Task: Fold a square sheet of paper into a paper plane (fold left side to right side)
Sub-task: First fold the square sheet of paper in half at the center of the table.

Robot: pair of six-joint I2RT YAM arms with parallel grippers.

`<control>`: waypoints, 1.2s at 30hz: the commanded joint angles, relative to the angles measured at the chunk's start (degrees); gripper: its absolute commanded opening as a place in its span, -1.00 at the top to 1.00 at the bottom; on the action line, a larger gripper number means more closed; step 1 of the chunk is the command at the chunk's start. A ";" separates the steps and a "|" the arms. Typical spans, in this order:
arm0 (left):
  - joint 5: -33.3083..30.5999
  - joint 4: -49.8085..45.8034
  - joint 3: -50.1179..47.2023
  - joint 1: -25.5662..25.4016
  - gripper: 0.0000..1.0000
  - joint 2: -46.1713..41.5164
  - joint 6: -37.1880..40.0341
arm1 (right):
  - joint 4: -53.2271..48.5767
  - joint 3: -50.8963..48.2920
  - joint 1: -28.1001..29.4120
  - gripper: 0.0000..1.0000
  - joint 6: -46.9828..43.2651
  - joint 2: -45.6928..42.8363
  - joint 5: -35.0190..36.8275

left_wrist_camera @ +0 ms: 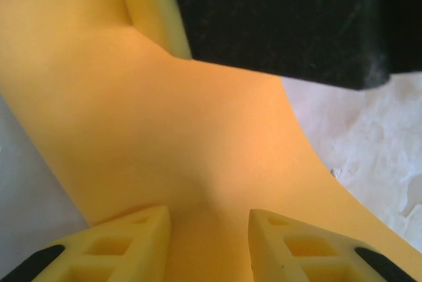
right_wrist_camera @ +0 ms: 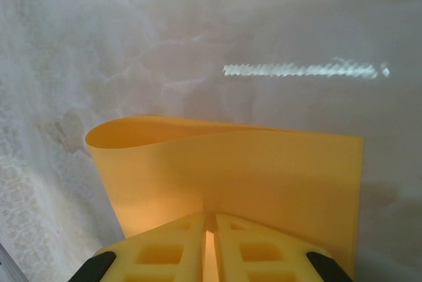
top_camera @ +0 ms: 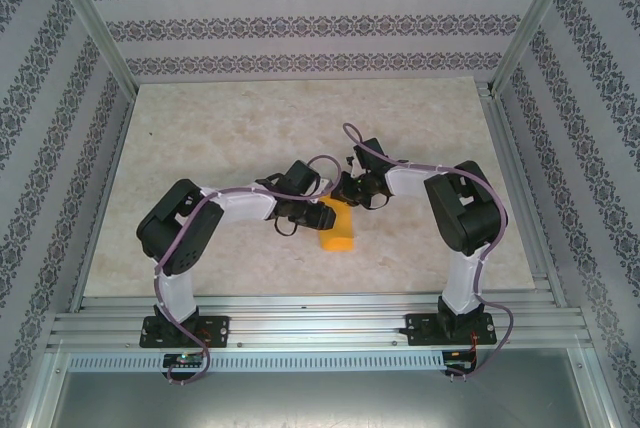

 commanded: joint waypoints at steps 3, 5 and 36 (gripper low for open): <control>3.76 -5.35 -4.28 -2.26 0.23 -2.50 5.68 | -2.28 0.29 0.32 0.73 -0.23 2.38 5.37; 4.34 -5.01 -5.14 -2.47 0.22 -3.43 6.31 | -2.32 0.04 0.32 0.73 -0.23 2.42 5.59; 9.36 0.56 -8.36 -11.60 0.13 -4.70 4.94 | -2.46 -0.13 0.45 0.74 -0.58 3.17 5.34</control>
